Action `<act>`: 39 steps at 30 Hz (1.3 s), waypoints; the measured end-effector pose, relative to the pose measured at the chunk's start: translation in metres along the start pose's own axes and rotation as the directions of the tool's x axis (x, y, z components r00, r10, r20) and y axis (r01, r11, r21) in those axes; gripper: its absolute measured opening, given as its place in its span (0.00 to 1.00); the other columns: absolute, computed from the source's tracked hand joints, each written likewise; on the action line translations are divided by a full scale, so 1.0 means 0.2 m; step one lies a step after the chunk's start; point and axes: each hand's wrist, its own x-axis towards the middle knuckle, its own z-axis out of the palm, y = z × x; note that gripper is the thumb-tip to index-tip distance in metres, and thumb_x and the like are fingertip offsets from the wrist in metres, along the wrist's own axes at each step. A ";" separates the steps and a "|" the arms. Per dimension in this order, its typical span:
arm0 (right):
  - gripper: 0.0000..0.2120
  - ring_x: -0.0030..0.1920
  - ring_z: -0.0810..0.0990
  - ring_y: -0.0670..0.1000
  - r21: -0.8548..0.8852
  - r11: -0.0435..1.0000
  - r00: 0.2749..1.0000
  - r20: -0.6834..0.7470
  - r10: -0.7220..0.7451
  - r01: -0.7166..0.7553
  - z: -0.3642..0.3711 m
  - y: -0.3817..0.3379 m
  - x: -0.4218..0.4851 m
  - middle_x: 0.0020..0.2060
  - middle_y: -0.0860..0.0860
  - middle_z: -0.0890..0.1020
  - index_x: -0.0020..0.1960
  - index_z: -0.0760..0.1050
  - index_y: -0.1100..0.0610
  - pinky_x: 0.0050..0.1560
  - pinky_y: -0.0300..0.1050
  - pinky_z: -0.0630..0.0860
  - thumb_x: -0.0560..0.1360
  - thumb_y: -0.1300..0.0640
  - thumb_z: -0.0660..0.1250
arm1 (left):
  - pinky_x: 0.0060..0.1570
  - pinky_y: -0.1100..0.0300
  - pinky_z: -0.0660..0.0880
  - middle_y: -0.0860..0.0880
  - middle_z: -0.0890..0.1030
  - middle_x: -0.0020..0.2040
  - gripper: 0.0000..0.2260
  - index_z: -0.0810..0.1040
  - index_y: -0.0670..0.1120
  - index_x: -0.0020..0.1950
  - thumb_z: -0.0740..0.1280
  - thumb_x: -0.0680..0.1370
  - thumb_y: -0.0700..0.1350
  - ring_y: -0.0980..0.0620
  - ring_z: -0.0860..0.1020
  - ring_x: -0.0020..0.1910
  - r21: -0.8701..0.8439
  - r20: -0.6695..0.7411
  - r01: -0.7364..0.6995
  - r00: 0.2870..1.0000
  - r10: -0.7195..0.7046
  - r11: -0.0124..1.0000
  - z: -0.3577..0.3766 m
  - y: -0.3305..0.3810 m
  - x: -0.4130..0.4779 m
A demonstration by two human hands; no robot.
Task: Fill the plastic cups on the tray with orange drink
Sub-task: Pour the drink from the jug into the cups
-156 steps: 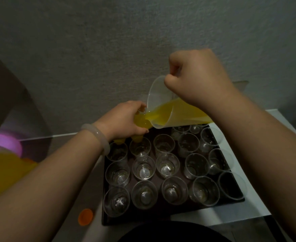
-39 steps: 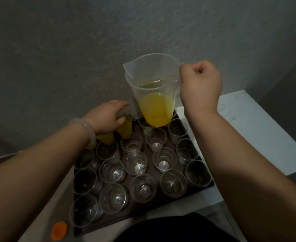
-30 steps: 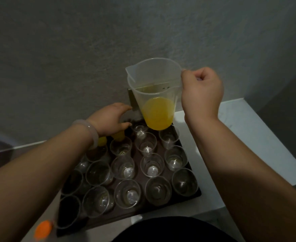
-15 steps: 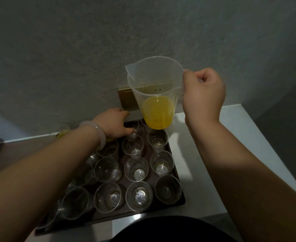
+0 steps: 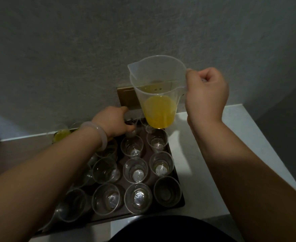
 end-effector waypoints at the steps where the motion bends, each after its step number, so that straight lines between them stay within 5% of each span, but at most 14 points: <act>1: 0.16 0.26 0.68 0.39 -0.001 1.000 1.000 0.000 -0.002 0.002 0.00 0.00 0.00 0.25 0.42 0.68 0.30 0.65 0.51 0.30 0.31 0.65 0.73 0.59 0.67 | 0.54 0.56 0.72 0.44 0.76 0.62 0.31 0.66 0.49 0.72 0.69 0.73 0.58 0.46 0.75 0.60 -0.051 -0.017 -0.005 1.000 0.005 0.999 -0.01 -0.01 -0.01; 6: 0.17 0.24 0.67 0.38 0.008 1.000 1.000 -0.008 -0.011 0.011 0.01 -0.02 0.00 0.22 0.42 0.67 0.30 0.65 0.51 0.29 0.29 0.63 0.73 0.60 0.67 | 0.58 0.58 0.69 0.45 0.75 0.64 0.32 0.66 0.50 0.73 0.72 0.72 0.54 0.47 0.74 0.62 -0.246 -0.084 -0.042 0.996 0.022 0.968 -0.06 -0.09 -0.05; 13: 0.17 0.26 0.66 0.41 -0.134 0.982 0.983 0.145 -0.115 0.134 0.01 -0.09 0.04 0.21 0.43 0.67 0.28 0.63 0.50 0.27 0.32 0.62 0.70 0.60 0.67 | 0.55 0.63 0.69 0.45 0.74 0.61 0.38 0.63 0.46 0.73 0.76 0.67 0.52 0.53 0.73 0.54 -0.190 -0.187 -0.229 0.963 0.194 0.955 -0.11 -0.15 -0.10; 17: 0.13 0.27 0.65 0.43 -0.245 0.941 0.943 0.295 -0.156 0.232 0.04 -0.13 0.02 0.24 0.46 0.67 0.29 0.65 0.52 0.28 0.40 0.61 0.69 0.59 0.66 | 0.53 0.62 0.70 0.46 0.74 0.58 0.30 0.70 0.44 0.65 0.77 0.67 0.50 0.51 0.74 0.55 -0.170 -0.221 -0.245 0.953 0.206 0.955 -0.13 -0.17 -0.13; 28: 0.06 0.37 0.74 0.52 -0.447 0.667 0.771 0.549 -0.321 0.596 0.13 -0.25 -0.06 0.33 0.50 0.78 0.39 0.74 0.56 0.30 0.41 0.63 0.73 0.55 0.62 | 0.56 0.65 0.68 0.50 0.75 0.62 0.36 0.68 0.47 0.69 0.78 0.66 0.50 0.54 0.74 0.57 -0.259 -0.218 -0.247 0.957 0.192 0.934 -0.09 -0.21 -0.17; 39: 0.06 0.41 0.77 0.56 -0.445 0.508 0.652 0.665 -0.364 0.737 0.21 -0.27 -0.07 0.35 0.50 0.76 0.43 0.74 0.54 0.35 0.45 0.68 0.75 0.54 0.62 | 0.52 0.67 0.67 0.47 0.76 0.62 0.32 0.71 0.46 0.67 0.78 0.66 0.50 0.53 0.75 0.57 -0.235 -0.215 -0.256 0.954 0.207 0.938 -0.08 -0.18 -0.18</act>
